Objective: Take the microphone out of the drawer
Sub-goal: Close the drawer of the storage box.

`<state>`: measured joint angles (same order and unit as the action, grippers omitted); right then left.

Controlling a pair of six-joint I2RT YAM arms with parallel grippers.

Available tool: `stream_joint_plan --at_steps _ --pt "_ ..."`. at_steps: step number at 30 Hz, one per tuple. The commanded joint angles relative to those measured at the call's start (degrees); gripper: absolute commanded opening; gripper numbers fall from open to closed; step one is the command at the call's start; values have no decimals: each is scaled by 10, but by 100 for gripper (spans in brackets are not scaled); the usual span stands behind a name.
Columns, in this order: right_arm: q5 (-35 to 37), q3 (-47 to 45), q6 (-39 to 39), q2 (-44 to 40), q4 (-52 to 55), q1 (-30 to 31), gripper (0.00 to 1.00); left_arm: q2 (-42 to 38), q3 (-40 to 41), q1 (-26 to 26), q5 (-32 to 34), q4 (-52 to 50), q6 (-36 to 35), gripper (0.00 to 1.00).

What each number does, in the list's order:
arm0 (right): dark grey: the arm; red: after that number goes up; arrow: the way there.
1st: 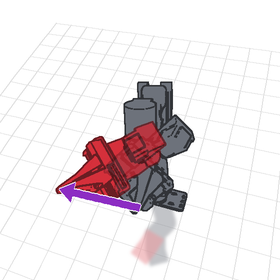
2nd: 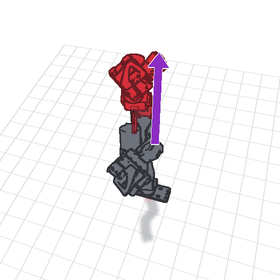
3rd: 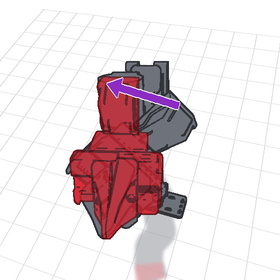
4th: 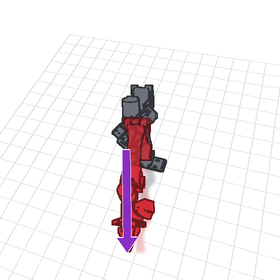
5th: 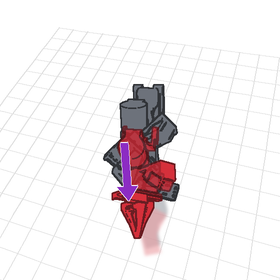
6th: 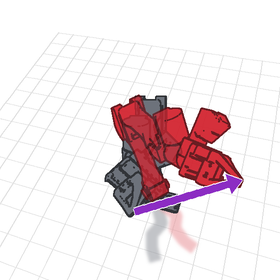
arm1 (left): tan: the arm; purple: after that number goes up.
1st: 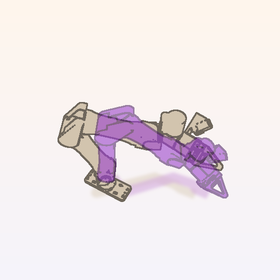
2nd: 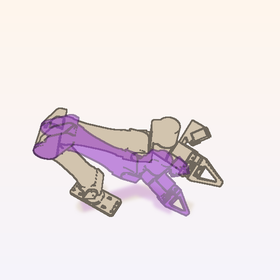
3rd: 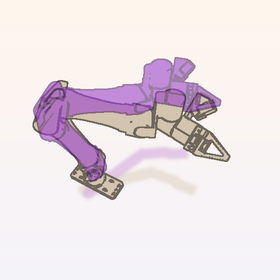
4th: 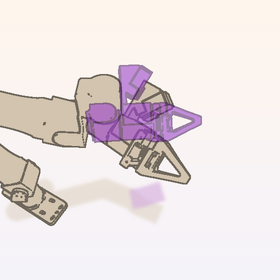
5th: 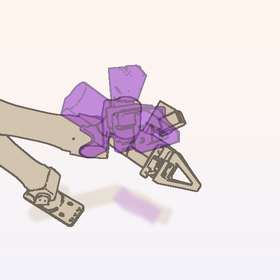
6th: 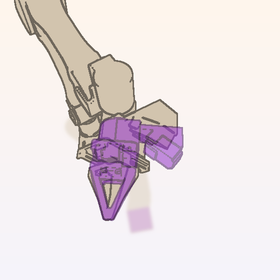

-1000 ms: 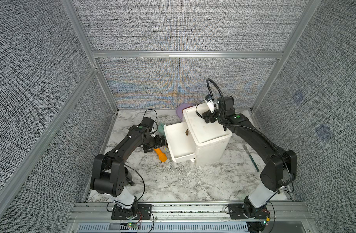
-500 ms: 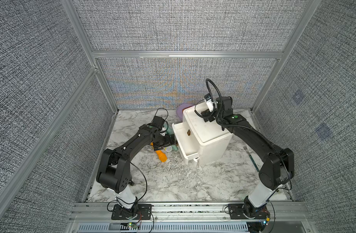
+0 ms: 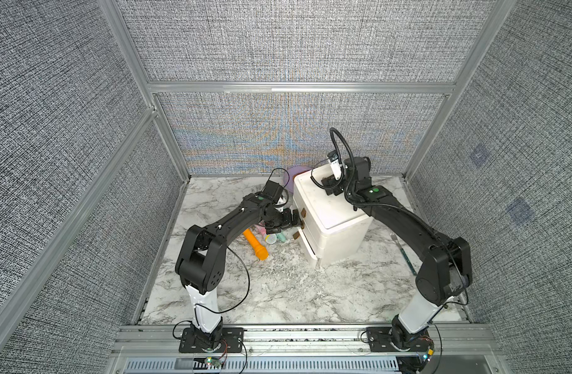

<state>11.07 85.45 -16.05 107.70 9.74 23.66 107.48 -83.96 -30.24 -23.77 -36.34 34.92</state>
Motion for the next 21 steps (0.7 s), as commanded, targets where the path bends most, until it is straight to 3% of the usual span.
stream_joint_plan --at_steps 1,8,13,17,20,21 --pt "12 -35 55 -5 215 -1 98 8 -8 -6 -15 22 6 100" --pt "23 -10 70 -23 230 -8 98 21 -12 -26 -27 42 17 100" --pt "0 10 29 -24 269 -11 98 29 -25 -43 -35 44 22 100" --pt "-75 21 39 -27 287 -35 98 24 -27 -55 -34 49 26 100" --pt "-178 19 61 -31 302 -76 98 17 -23 -59 -30 49 28 100" --pt "-173 15 57 -33 305 -78 98 14 -20 -60 -29 52 29 100"
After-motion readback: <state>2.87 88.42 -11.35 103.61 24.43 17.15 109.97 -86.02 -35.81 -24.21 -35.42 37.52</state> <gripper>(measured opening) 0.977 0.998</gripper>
